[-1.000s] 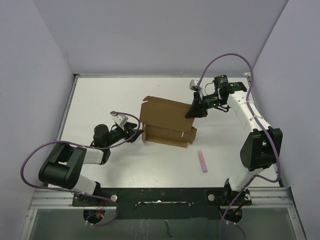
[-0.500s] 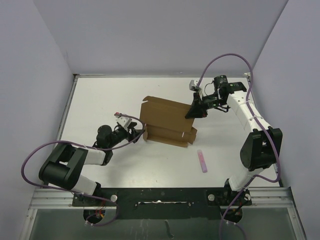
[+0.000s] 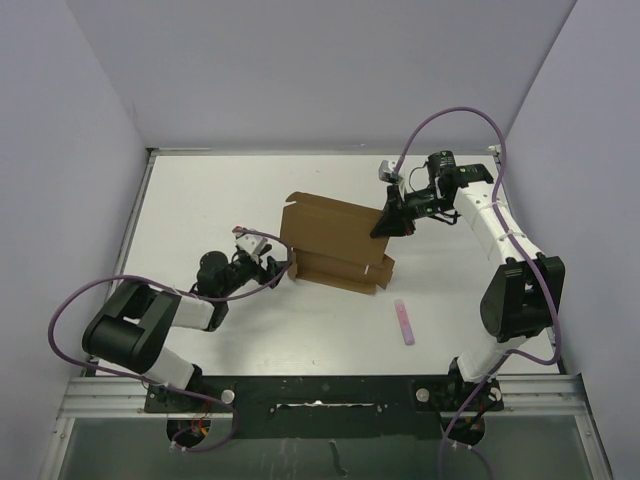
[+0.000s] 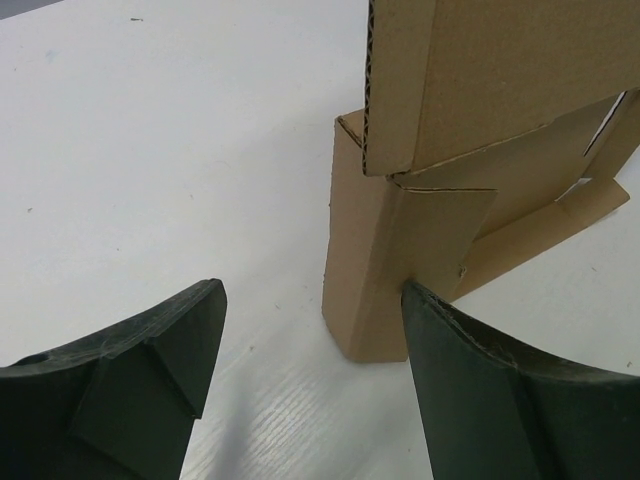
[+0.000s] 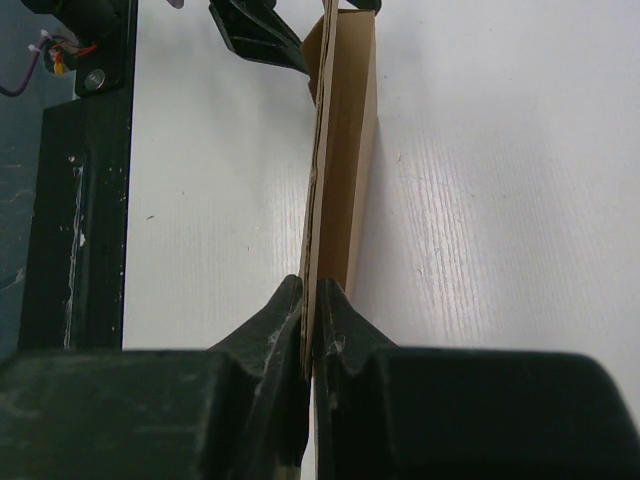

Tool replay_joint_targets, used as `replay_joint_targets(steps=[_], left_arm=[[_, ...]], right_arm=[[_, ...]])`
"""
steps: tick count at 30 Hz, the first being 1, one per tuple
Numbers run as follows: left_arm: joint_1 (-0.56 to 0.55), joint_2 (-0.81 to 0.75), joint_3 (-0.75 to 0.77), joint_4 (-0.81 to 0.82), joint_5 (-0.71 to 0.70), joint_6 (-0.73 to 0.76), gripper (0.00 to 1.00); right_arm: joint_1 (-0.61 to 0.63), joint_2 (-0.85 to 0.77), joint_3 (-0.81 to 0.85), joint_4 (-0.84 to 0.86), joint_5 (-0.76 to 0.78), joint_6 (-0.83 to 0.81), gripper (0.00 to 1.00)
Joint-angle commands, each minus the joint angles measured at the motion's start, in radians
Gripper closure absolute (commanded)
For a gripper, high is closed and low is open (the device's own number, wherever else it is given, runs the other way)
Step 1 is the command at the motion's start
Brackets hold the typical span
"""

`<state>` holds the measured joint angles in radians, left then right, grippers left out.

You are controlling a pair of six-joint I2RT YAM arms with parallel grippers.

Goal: Fold the paper box

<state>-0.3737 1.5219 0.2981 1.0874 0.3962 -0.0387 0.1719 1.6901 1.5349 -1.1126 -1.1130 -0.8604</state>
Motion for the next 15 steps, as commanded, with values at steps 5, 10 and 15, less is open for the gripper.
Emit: replay_joint_targets(steps=[5,10,15], left_arm=[[-0.007,0.053,0.061,0.084,0.000,0.009,0.28],[-0.014,0.089,0.062,0.151,0.000,-0.010,0.23],[-0.033,0.113,0.071,0.165,-0.020,-0.001,0.23]], right_arm=[[0.010,-0.013,0.004,-0.016,-0.032,-0.032,1.00],[0.009,-0.007,0.004,-0.015,-0.032,-0.029,1.00],[0.010,-0.004,0.004,-0.009,-0.030,-0.023,1.00]])
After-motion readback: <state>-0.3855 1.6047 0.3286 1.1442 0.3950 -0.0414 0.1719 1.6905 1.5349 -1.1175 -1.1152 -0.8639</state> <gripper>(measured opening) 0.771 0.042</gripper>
